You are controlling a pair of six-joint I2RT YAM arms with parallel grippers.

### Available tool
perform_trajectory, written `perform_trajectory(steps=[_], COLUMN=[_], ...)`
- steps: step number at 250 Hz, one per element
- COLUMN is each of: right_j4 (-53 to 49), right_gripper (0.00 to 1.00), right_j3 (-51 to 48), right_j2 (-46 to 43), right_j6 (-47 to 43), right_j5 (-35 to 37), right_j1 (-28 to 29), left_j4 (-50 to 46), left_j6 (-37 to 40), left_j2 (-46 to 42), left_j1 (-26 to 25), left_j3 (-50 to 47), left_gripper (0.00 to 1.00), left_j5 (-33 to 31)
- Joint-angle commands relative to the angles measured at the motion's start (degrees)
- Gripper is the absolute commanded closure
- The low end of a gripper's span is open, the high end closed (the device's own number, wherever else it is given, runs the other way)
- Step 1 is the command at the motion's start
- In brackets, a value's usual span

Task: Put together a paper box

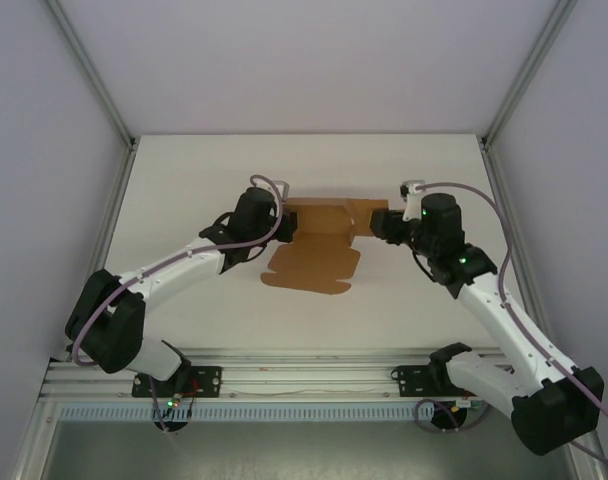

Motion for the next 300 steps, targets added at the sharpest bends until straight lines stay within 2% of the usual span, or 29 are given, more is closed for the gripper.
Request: perform_trajectory(steps=[1,35,60,119,184,230,265,300], right_j4=[-4.62,-6.99,-7.82,-7.66,-6.99,-8.05,-9.03,-10.48], right_gripper=[0.58,0.62,0.67,0.66,0.67,0.85,0.90,0.96], right_j3=[1.91,3.24,3.87,3.78,3.40,4.03,5.14,6.66], right_j2=[0.55,2.19,2.69,3.13,3.23,3.20,5.35,8.77], right_j6=[-6.96,-10.09,-10.60,-12.60,-12.49,-12.83,-11.15,-8.51], right_j5=[-3.79,-7.91,-7.22,-12.92,-14.78,-15.46,-12.39,-0.47], right_j1=[-0.52,-0.78,-1.04,-1.97,-3.14,-3.77,-3.77,-3.64], left_j4=[-5.96,-7.22,-7.90,-7.58,-6.92,-7.40,-6.91,-6.91], left_j6=[2.11,2.70,3.00,3.49,3.69,3.73,3.23,3.15], left_j2=[-0.38,-0.38,-0.38,0.06,-0.27,-0.34,-0.30,-0.12], left_j1=[0.06,0.06,0.06,0.06,0.06,0.06,0.06,-0.03], left_j3=[3.44,4.63,4.92,4.99,4.81,4.70,5.21,5.74], left_gripper=[1.00,1.00,1.00,1.00,1.00,1.00,1.00,1.00], left_j5=[2.60,4.15,3.79,4.65,5.36,4.10,3.91,3.48])
